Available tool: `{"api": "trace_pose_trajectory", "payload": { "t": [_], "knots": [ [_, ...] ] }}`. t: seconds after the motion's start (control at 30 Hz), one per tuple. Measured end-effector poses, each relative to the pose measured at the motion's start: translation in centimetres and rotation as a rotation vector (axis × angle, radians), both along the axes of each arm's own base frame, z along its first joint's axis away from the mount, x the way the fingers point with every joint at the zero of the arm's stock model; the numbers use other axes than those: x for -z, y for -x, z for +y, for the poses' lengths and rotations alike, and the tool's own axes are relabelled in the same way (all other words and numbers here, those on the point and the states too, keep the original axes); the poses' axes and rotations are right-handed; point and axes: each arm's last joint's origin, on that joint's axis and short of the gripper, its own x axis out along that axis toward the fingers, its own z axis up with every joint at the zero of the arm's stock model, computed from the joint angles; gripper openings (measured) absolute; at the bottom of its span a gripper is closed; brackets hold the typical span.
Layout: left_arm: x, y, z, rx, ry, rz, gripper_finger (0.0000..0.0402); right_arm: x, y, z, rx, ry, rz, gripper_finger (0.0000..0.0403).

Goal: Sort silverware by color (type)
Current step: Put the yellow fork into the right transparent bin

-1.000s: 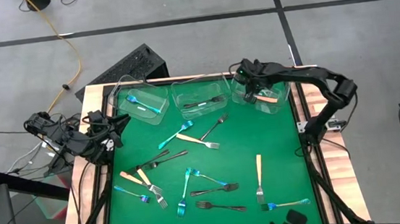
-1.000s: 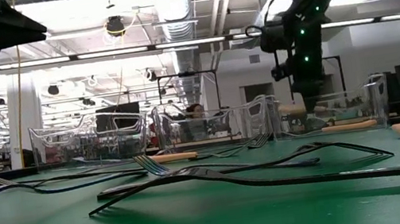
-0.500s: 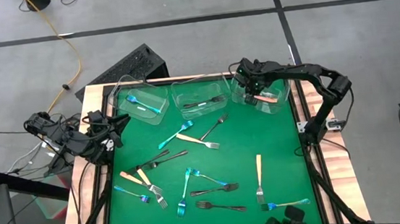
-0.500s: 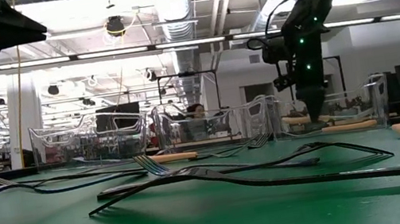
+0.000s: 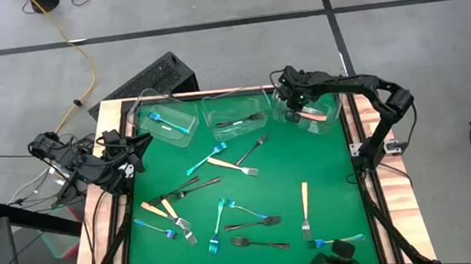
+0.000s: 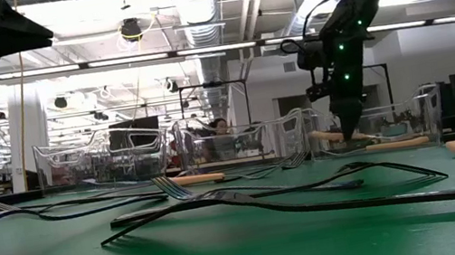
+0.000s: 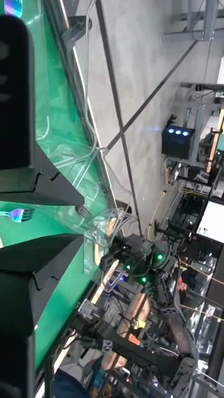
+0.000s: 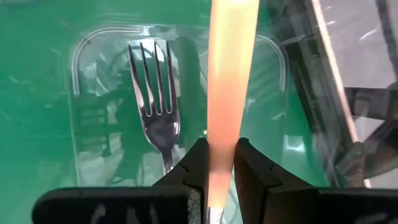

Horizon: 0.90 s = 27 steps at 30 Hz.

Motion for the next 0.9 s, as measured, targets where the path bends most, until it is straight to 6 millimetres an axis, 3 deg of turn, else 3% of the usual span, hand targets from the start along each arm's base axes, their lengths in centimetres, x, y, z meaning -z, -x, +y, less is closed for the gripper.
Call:
{"api": "trace_pose_trajectory", "payload": {
  "t": [0.47,0.9],
  "knots": [
    [0.0,0.0,0.0,-0.003,0.015,-0.014,0.0069,0.1,1.7,-1.2,0.057,-0.061,-0.023,0.0072],
    [0.0,0.0,0.0,-0.005,0.017,-0.015,0.0069,0.3,2.3,-1.1,0.015,-0.092,0.033,0.0072]
  ]
}}
